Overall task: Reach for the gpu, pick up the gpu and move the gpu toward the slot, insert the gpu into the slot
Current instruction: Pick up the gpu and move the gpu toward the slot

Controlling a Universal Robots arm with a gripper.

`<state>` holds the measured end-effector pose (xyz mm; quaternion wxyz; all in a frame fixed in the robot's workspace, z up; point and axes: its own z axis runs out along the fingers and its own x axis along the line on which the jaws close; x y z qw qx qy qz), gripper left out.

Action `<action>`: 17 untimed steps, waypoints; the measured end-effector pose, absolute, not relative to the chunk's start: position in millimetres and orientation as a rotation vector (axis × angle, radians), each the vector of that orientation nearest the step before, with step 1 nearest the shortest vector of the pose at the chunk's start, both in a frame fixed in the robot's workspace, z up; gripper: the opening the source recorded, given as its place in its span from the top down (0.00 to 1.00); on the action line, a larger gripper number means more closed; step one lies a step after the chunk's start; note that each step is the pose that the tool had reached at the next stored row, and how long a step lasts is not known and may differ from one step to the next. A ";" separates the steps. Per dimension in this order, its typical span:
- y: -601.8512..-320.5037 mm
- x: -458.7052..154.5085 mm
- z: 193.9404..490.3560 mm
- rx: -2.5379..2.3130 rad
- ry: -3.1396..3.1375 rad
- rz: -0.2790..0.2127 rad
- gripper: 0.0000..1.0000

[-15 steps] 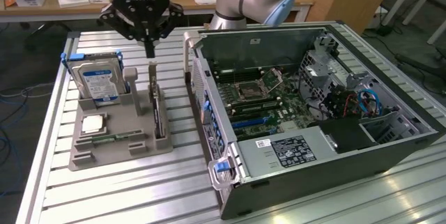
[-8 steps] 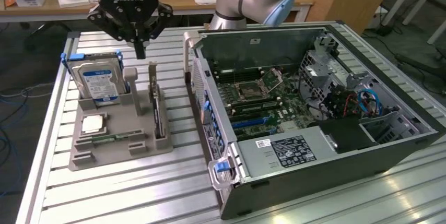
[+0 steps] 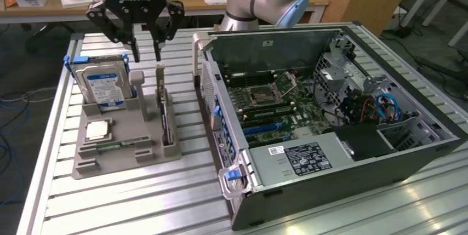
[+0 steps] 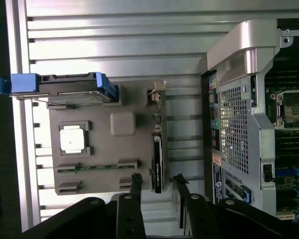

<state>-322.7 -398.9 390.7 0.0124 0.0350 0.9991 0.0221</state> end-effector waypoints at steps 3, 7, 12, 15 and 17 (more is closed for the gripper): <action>-398.9 -323.3 390.7 0.109 3.114 0.069 0.53; -399.2 -324.2 390.7 0.108 3.114 0.069 0.42; -399.1 -324.2 389.9 -0.012 3.118 0.077 0.35; -399.1 -324.3 386.6 -0.088 3.118 0.080 0.35; -399.1 -324.2 383.0 -0.120 3.117 0.080 0.35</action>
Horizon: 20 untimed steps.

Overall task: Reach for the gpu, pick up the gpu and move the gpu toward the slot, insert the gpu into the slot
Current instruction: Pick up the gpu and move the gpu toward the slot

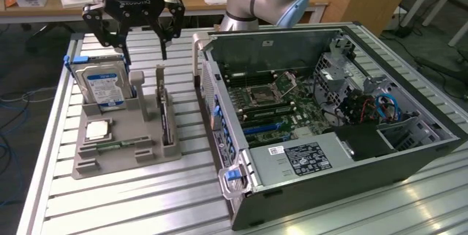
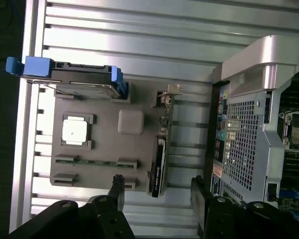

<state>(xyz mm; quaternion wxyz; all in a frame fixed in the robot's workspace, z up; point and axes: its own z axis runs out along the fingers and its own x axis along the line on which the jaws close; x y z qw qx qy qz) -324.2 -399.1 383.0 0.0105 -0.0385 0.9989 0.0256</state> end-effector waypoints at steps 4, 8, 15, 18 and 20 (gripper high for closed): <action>-399.1 -324.2 375.8 -0.172 3.116 0.080 0.35; -399.1 -324.3 368.6 -0.181 3.115 0.080 0.35; -400.5 -325.3 355.8 -0.122 3.117 0.080 0.35; -402.9 -325.2 350.3 -0.102 3.117 0.080 0.35; -404.0 -325.3 346.7 -0.096 3.117 0.079 0.35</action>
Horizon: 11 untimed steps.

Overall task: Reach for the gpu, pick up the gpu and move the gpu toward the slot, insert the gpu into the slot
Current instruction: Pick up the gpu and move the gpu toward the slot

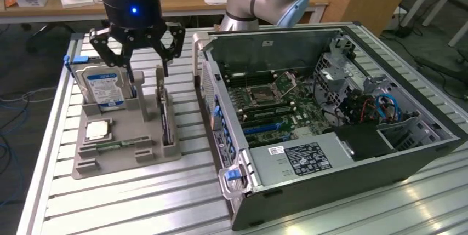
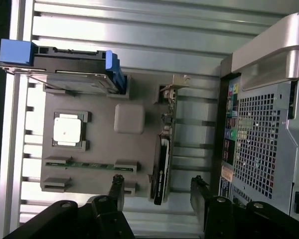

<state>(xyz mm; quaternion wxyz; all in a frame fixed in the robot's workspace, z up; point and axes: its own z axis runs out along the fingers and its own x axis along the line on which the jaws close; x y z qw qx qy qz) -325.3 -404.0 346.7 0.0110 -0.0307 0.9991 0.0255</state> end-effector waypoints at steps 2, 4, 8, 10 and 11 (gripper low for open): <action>-404.2 -325.3 343.0 -0.089 3.117 0.080 0.35; -404.3 -325.2 339.3 -0.081 3.117 0.079 0.35; -404.4 -325.1 332.2 -0.072 3.117 0.079 0.35; -404.6 -325.1 328.5 -0.068 3.117 0.079 0.35; -404.7 -325.1 326.7 -0.066 3.117 0.079 0.35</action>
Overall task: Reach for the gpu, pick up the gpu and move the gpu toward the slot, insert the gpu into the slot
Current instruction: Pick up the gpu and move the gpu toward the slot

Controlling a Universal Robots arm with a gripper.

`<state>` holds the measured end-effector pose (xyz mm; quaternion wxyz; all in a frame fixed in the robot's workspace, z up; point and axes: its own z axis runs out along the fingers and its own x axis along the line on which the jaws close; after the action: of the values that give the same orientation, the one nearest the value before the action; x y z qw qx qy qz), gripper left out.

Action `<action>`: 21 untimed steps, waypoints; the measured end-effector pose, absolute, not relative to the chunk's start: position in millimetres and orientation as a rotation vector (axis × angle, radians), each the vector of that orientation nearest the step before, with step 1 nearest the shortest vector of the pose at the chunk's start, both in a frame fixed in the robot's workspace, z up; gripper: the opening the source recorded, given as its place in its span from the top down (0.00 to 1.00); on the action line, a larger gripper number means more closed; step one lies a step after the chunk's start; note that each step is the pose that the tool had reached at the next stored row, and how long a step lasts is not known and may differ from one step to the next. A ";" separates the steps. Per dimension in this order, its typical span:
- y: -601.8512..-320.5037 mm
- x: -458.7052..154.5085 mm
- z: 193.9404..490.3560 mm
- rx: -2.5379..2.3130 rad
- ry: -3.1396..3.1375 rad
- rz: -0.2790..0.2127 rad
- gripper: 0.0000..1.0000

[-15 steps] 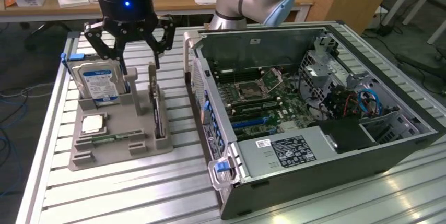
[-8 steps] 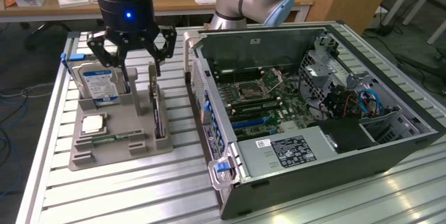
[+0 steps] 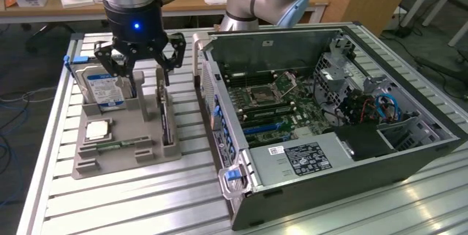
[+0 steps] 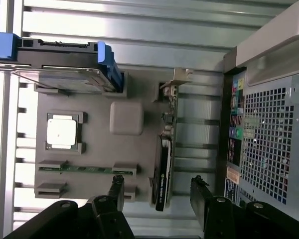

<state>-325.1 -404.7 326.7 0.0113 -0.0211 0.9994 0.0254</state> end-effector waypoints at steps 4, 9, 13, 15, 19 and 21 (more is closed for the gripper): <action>-405.0 -325.1 319.5 -0.058 3.117 0.079 0.35; -405.9 -325.1 310.8 -0.008 3.117 0.078 0.35; -406.4 -325.1 307.2 0.053 3.116 0.078 0.35; -406.8 -325.1 306.3 0.079 3.115 0.077 0.35; -407.8 -325.1 304.0 0.131 3.112 0.077 0.35; -408.5 -325.0 301.7 0.144 3.111 0.077 0.35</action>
<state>-325.0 -408.5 301.7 0.0130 0.0461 0.9986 0.0246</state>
